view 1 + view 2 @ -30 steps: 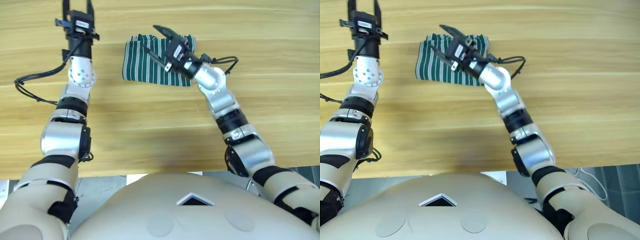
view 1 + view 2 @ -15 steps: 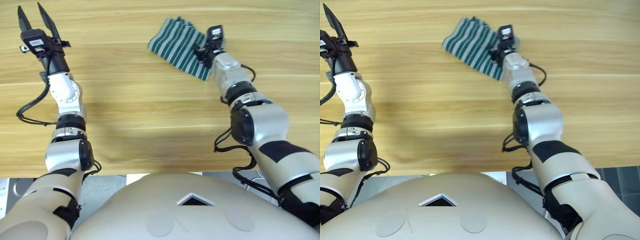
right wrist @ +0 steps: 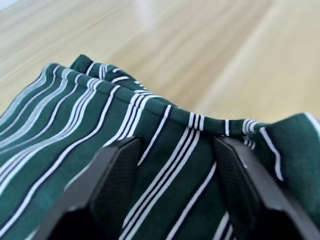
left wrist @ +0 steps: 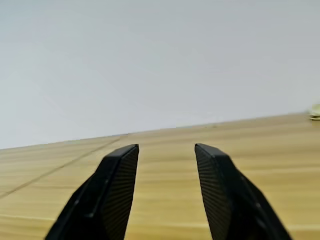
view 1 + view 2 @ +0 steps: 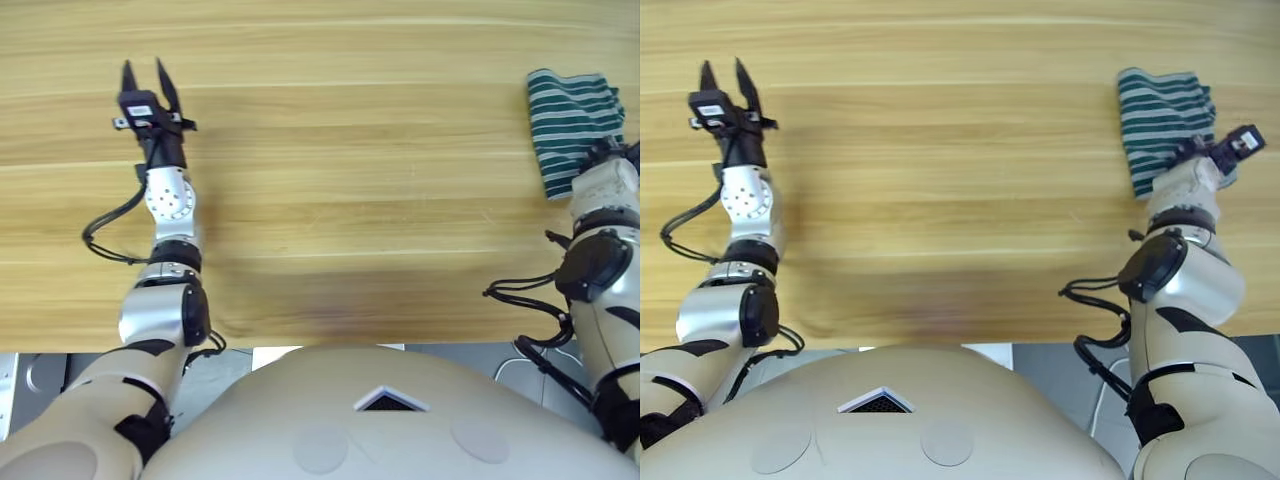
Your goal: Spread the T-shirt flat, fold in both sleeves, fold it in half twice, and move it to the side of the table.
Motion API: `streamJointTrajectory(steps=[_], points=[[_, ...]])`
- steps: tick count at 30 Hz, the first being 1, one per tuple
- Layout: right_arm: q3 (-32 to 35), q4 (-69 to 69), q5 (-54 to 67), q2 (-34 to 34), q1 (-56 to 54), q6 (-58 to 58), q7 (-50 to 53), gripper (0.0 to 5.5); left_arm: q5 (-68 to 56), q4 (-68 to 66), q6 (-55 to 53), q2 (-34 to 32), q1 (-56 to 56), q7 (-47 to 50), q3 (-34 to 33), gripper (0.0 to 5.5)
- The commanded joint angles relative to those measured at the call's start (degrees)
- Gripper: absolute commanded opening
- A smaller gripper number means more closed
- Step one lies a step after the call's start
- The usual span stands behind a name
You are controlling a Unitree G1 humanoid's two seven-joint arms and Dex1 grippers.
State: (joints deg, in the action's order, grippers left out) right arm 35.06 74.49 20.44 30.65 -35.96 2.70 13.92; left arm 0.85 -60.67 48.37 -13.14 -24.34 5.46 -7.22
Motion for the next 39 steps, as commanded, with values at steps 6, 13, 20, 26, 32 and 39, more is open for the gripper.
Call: streamJointTrajectory(steps=[6,13,20,26,32,39], points=[[-15.75,-4.91,-18.53,-9.07,-1.71,22.83,12.75,2.66,3.11,0.75,-3.54,5.39,-1.00,-1.18,3.60,2.09],[-36.70,-6.15,-35.48,-31.74,-9.77,30.45,12.70,2.72,6.42,-3.97,-8.33,7.89,-11.21,0.58,6.32,2.96],[-37.76,-6.18,-33.94,-32.78,0.12,32.84,5.09,2.72,7.94,-1.82,-4.23,8.82,-2.21,6.13,6.74,3.52],[-39.66,-15.17,-35.25,-29.95,11.02,35.46,2.10,2.72,5.20,7.90,-1.82,8.98,6.10,3.71,5.66,3.52],[-38.49,-7.71,-33.59,-30.48,4.30,29.24,1.74,2.72,3.74,-3.06,-9.83,10.55,-4.27,2.53,4.64,3.52],[-41.04,-6.59,-35.06,-34.10,3.94,35.32,2.12,2.72,7.62,-5.33,-2.32,13.70,-3.59,8.69,6.79,3.52]])
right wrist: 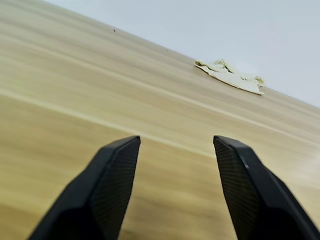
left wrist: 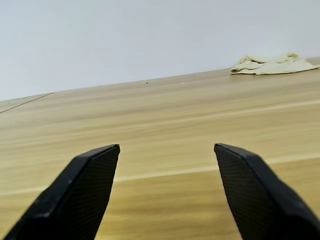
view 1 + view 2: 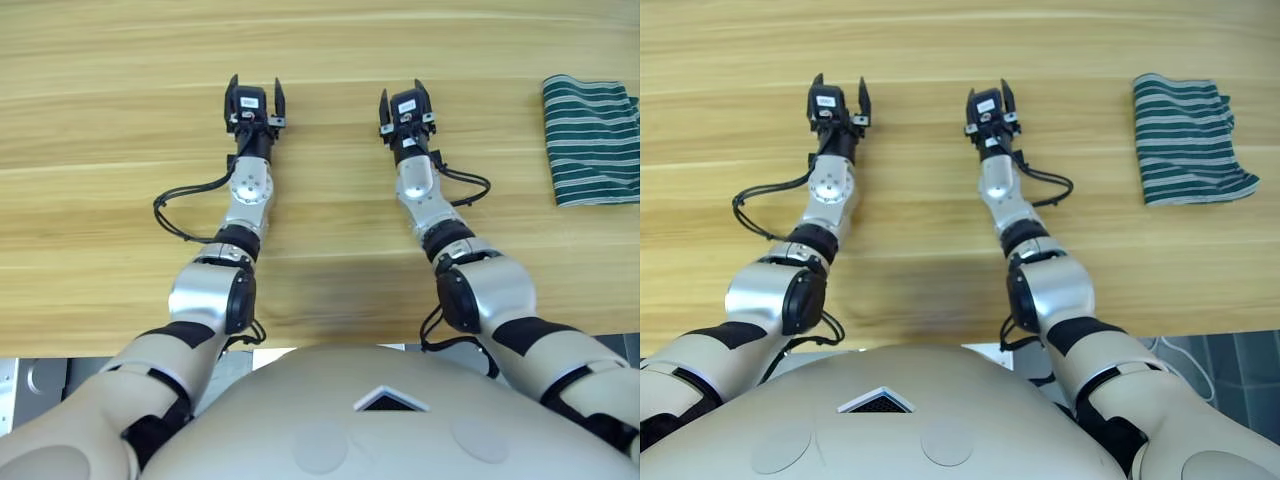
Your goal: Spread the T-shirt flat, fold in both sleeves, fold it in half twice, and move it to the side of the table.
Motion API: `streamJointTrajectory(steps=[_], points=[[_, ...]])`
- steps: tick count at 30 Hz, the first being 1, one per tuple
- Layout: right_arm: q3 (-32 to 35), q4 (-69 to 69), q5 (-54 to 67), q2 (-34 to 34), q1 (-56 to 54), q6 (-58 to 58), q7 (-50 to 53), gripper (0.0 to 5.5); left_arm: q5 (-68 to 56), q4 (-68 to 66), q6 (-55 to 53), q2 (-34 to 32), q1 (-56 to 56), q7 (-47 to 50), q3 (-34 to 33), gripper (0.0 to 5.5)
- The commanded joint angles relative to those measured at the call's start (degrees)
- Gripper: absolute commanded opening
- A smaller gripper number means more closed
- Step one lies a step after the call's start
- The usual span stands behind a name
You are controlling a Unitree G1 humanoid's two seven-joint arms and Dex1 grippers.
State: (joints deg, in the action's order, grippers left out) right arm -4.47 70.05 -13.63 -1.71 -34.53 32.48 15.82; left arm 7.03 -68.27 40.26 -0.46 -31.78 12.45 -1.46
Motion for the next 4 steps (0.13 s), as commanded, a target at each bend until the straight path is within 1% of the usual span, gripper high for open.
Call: streamJointTrajectory(steps=[1,4], points=[[-1.98,-3.50,-1.47,-1.77,3.62,7.45,0.91,2.72,2.42,3.52,7.55,1.02,5.35,2.75,1.61,3.52],[-2.89,-6.81,-2.92,-1.26,6.04,11.40,3.12,2.72,5.37,7.62,11.95,1.04,8.45,5.29,2.98,3.52]])
